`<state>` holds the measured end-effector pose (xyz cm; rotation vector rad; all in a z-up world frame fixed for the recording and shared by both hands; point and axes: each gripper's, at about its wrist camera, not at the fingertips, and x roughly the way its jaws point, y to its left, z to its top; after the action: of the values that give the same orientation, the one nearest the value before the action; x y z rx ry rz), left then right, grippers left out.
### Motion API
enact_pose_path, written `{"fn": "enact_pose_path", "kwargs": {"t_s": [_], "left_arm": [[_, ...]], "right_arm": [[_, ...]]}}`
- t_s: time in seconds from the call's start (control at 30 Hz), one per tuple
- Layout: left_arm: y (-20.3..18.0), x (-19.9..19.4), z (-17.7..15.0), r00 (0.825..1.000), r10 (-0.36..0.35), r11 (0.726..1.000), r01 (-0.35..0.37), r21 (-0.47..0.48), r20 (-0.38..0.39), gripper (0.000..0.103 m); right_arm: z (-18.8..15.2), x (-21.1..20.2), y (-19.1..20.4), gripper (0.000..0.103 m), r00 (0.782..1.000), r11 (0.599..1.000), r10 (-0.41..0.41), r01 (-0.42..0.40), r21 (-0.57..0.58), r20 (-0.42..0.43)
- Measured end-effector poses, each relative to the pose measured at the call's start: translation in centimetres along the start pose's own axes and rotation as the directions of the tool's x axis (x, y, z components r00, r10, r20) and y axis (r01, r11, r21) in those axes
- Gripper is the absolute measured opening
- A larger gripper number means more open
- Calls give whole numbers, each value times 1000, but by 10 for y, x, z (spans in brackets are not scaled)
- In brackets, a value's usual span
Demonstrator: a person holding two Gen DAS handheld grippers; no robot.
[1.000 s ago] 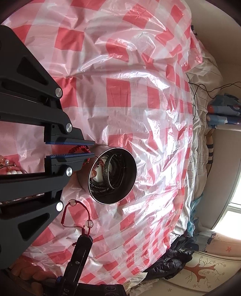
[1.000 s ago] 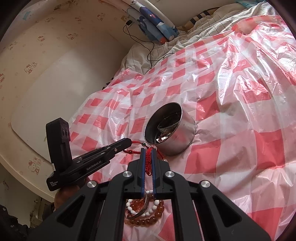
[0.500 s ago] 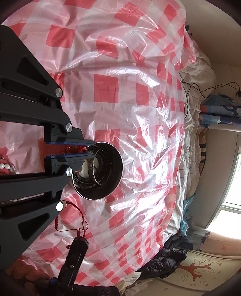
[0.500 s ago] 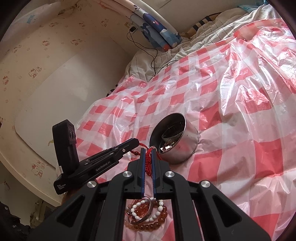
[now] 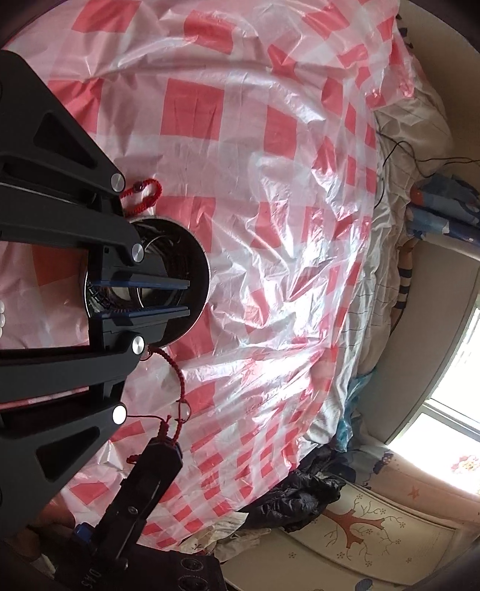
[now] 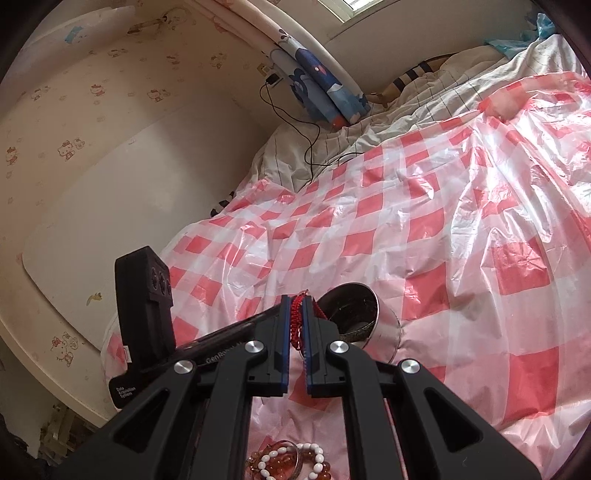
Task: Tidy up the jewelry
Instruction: 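Carry both red cord bracelets over the tin and open both grippers, then grasp the red cord hanging at the tin rim with the left gripper and drop it inside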
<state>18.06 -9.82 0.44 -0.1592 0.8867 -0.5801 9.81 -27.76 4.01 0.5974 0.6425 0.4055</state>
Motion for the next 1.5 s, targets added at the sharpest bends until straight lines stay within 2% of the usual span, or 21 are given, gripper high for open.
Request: {"fn": "enact_pose_path", "kwargs": {"t_s": [0.03, 0.17, 0.27, 0.3, 0.37, 0.43, 0.47, 0.53, 0.6, 0.67, 0.77, 0.8, 0.9, 1.0, 1.07, 1.1, 1.13, 1.2, 1.3, 1.37, 1.5], "left_arm": [[2, 8, -1, 999, -25, 1000, 25, -19, -28, 29], [30, 10, 1, 988, -154, 967, 145, -212, -23, 37], [48, -13, 7, 990, -136, 951, 144, -274, 49, 48], [53, -20, 9, 990, -125, 948, 136, -288, 59, 55], [62, -29, 12, 995, -80, 954, 93, -286, 58, 58], [69, -30, 9, 1000, -11, 967, 14, -256, 15, 65], [73, -26, 4, 1000, 19, 970, -23, -243, -19, 66], [80, -13, -6, 994, 44, 970, -66, -234, -98, 68], [84, -3, -14, 987, 66, 971, -98, -219, -147, 68], [83, 1, -19, 979, 133, 972, -159, -174, -152, 68], [71, 8, -20, 939, 323, 945, -326, -5, -119, 68], [66, 11, -21, 930, 347, 938, -345, 40, -120, 68], [46, 26, -28, 923, 354, 930, -330, 165, -151, 69], [31, 35, -33, 891, 438, 877, -393, 277, -121, 69], [32, 33, -32, 902, 413, 889, -368, 271, -130, 52], [35, 32, -30, 906, 397, 901, -353, 254, -147, 29], [38, 28, -30, 911, 383, 910, -342, 236, -157, 16], [47, 18, -26, 923, 354, 926, -323, 198, -149, 6], [64, -5, -17, 960, 246, 969, -240, 58, -131, 4], [70, -23, -10, 979, 193, 981, -193, -4, -69, 4], [60, -48, 4, 993, 107, 994, -105, -35, 48, 4]], "right_arm": [[1, 3, -1, 7, 1000, 1000, -2, 2, 1, -3], [6, 13, 0, 7, 1000, 1000, -12, 12, -5, -12], [5, 25, 2, 7, 999, 999, -42, 41, -28, -33], [4, 31, 2, 7, 998, 998, -50, 49, -34, -49], [0, 44, 1, 8, 994, 998, -55, 52, -41, -94], [-3, 53, 1, 29, 990, 997, -67, 62, -43, -127], [-4, 52, 2, 45, 991, 997, -71, 66, -47, -118], [-3, 48, 5, 46, 992, 996, -71, 65, -56, -105], [-2, 42, 6, 58, 994, 996, -74, 70, -51, -82], [-2, 40, 5, 61, 995, 996, -75, 71, -45, -73], [-1, 39, -1, 61, 994, 997, -74, 73, -11, -82], [-1, 38, -4, 61, 994, 997, -72, 73, 2, -83], [1, 35, -8, 61, 994, 997, -74, 76, 27, -81], [2, 32, -12, 63, 995, 996, -70, 73, 45, -75], [2, 30, -13, 63, 995, 996, -69, 73, 50, -72], [3, 30, -13, 63, 995, 996, -68, 72, 54, -70], [3, 29, -13, 63, 995, 996, -67, 71, 57, -70], [3, 27, -14, 64, 996, 996, -62, 66, 64, -67], [3, 24, -15, 64, 996, 996, -59, 63, 67, -63], [3, 22, -15, 64, 997, 996, -55, 60, 73, -59], [2, 20, -16, 65, 997, 995, -56, 61, 82, -58]]}}
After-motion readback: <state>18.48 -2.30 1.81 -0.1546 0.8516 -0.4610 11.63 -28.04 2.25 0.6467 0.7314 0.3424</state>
